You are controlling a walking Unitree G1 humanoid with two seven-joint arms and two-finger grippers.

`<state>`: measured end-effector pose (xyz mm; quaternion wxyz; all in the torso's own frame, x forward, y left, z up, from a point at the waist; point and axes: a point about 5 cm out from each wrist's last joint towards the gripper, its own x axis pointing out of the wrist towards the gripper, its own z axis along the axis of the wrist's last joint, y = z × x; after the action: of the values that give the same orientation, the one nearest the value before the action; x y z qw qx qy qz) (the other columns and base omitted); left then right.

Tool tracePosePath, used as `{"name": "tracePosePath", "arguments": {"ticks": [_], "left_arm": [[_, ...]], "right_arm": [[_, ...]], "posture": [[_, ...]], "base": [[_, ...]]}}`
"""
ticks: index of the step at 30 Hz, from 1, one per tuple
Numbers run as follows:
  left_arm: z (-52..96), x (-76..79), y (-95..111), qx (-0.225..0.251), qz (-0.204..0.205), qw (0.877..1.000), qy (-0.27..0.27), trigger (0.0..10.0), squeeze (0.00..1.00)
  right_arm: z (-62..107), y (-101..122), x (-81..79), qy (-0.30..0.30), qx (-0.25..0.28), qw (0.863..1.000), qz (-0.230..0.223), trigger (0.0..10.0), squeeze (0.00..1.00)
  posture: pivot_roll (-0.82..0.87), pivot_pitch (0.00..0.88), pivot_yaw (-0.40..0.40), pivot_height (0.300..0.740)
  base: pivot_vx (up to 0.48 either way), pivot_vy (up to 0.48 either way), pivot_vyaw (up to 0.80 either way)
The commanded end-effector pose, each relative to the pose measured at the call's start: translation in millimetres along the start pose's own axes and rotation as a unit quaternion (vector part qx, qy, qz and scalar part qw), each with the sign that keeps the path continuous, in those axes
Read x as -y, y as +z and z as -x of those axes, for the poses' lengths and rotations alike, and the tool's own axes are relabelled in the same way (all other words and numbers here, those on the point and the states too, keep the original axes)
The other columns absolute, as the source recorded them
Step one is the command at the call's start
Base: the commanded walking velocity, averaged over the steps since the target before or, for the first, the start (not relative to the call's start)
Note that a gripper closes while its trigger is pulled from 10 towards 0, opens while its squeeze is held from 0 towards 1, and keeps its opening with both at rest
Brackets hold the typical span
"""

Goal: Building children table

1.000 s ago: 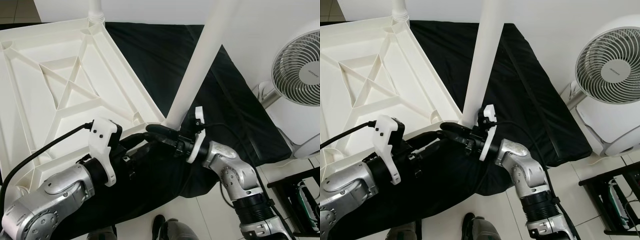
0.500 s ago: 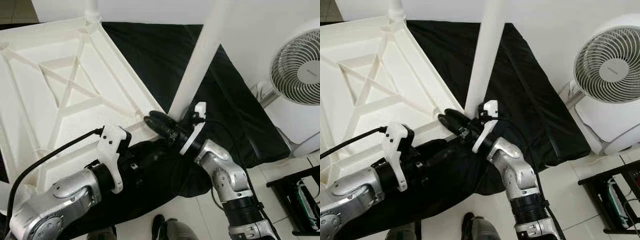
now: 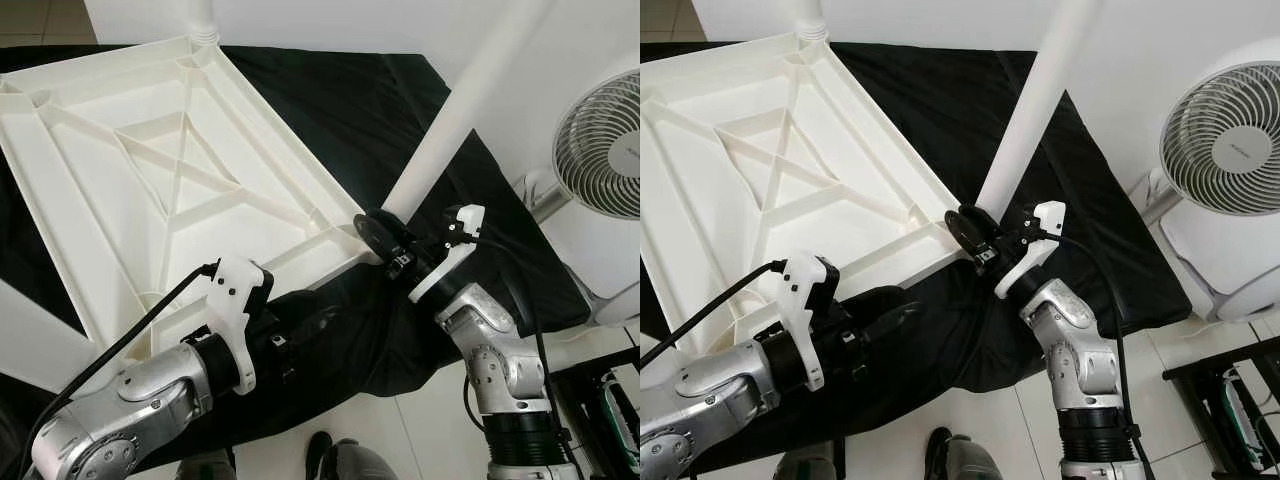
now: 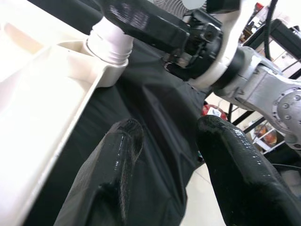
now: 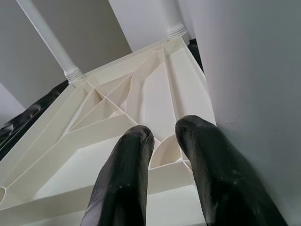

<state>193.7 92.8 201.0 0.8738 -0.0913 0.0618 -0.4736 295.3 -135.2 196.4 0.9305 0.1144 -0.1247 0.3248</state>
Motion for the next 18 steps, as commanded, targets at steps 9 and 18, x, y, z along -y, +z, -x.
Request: {"name": "tracePosePath", "arguments": {"ticks": [9, 18], "left_arm": [[5.0, 9.2, -5.5, -0.009, 0.016, 1.000, -0.009, 10.0, 0.00], [17.5, 7.3, -0.2, 0.005, 0.011, 0.999, 0.041, 10.0, 0.00]], "right_arm": [[25.4, 21.4, 43.9, -0.154, 0.040, 0.986, 0.051, 10.0, 0.00], [21.7, 24.2, 44.1, -0.161, 0.045, 0.985, 0.054, 10.0, 0.00]], "posture": [[0.18, 0.238, -0.133, 0.740], [0.20, 0.252, -0.143, 0.740]], "base": [[0.000, 0.000, 0.00], [0.000, 0.000, 0.00]]}}
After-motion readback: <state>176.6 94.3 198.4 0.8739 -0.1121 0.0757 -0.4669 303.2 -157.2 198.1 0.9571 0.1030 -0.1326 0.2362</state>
